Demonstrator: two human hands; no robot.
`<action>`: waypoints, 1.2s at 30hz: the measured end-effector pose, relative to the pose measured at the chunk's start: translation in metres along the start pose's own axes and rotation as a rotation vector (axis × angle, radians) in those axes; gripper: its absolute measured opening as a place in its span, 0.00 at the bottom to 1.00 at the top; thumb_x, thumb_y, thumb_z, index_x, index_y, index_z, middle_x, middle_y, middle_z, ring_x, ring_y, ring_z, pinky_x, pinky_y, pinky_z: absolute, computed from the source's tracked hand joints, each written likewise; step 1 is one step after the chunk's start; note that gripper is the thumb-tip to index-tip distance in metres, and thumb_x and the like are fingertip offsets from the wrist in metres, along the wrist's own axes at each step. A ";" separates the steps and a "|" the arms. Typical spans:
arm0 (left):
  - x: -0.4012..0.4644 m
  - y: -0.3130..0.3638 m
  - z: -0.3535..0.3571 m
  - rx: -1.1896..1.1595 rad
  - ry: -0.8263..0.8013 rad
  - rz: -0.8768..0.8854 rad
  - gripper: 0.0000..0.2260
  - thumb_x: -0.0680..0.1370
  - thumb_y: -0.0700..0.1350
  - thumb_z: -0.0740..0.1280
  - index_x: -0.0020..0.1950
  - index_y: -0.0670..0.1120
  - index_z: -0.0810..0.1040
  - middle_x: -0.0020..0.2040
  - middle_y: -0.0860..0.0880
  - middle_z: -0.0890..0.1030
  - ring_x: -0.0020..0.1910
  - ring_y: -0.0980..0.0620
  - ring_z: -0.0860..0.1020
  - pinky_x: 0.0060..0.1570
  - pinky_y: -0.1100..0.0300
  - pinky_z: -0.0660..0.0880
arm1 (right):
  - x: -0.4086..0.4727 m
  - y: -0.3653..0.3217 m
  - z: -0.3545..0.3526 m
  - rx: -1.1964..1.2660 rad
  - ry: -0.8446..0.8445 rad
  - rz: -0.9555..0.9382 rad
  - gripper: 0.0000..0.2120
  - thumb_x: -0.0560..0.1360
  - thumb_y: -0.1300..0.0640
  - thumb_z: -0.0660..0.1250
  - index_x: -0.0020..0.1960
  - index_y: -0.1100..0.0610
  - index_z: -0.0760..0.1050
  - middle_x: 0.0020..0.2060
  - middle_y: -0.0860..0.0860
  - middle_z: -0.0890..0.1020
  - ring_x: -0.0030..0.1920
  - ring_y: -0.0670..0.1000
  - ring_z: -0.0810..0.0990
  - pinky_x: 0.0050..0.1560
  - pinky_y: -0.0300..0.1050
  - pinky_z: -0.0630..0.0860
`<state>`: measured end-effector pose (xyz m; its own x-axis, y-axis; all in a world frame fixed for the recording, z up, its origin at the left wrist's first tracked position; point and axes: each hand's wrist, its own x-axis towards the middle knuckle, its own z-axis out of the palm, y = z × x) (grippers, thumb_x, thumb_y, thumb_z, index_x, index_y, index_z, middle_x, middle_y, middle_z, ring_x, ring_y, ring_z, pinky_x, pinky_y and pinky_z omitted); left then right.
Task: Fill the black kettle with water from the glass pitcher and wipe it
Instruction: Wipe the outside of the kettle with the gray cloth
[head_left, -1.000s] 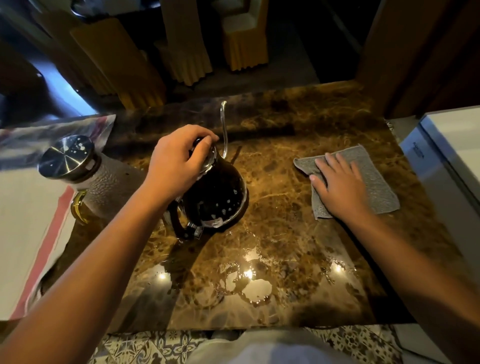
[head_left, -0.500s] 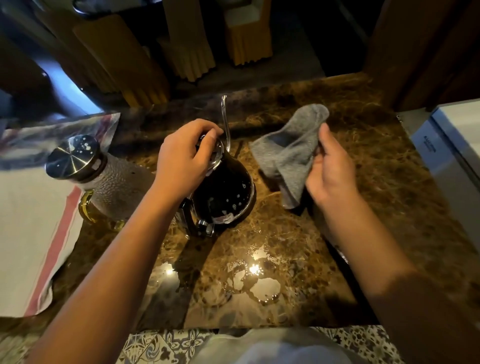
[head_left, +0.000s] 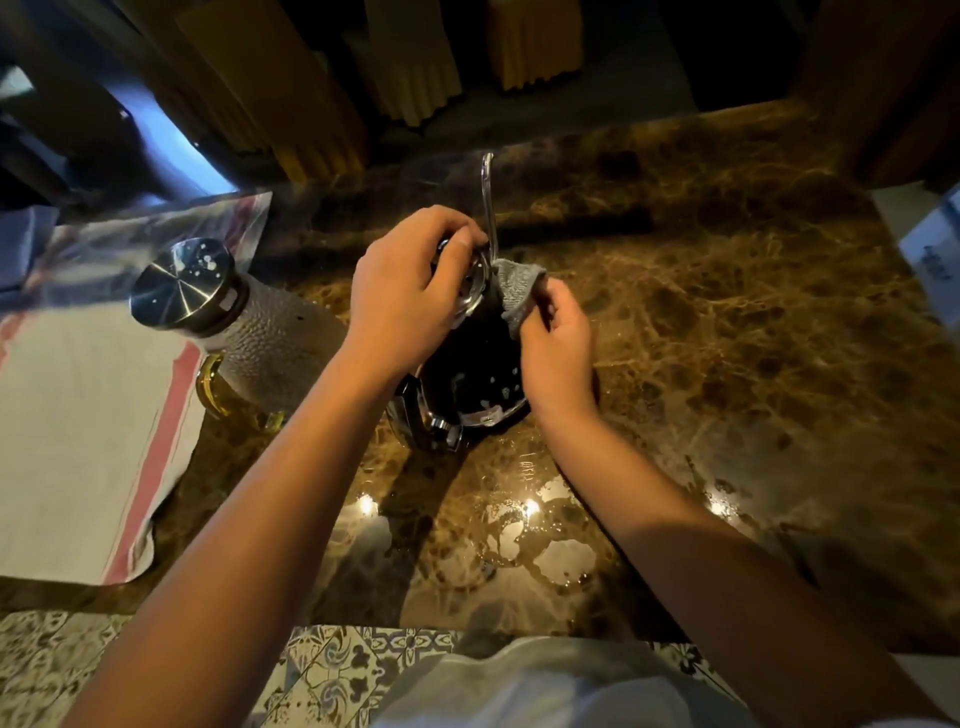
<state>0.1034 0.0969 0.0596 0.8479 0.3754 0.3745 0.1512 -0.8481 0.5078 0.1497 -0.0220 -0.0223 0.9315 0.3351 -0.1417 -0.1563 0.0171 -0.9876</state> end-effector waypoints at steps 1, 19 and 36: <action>0.000 -0.001 0.000 0.008 0.010 -0.010 0.11 0.85 0.47 0.60 0.57 0.47 0.82 0.51 0.54 0.83 0.49 0.59 0.79 0.48 0.65 0.73 | -0.003 0.003 0.004 -0.047 -0.010 -0.009 0.15 0.83 0.60 0.58 0.64 0.50 0.77 0.57 0.45 0.84 0.60 0.47 0.82 0.64 0.50 0.79; -0.002 0.004 0.004 -0.055 0.111 -0.175 0.08 0.83 0.44 0.64 0.61 0.51 0.77 0.60 0.55 0.78 0.55 0.62 0.77 0.53 0.65 0.74 | -0.026 -0.009 0.024 -0.098 -0.042 -0.086 0.09 0.74 0.54 0.52 0.37 0.41 0.59 0.36 0.38 0.66 0.37 0.41 0.65 0.47 0.48 0.63; 0.000 0.008 0.005 -0.003 0.071 -0.220 0.07 0.83 0.43 0.63 0.52 0.54 0.78 0.52 0.58 0.78 0.50 0.61 0.75 0.46 0.70 0.67 | -0.043 0.045 0.011 -0.290 -0.064 -0.306 0.27 0.84 0.51 0.53 0.82 0.43 0.51 0.82 0.38 0.55 0.84 0.43 0.50 0.84 0.50 0.52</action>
<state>0.1074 0.0884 0.0597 0.7566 0.5766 0.3083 0.3270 -0.7420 0.5853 0.0992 -0.0251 -0.0599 0.8969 0.4138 0.1561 0.2313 -0.1379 -0.9631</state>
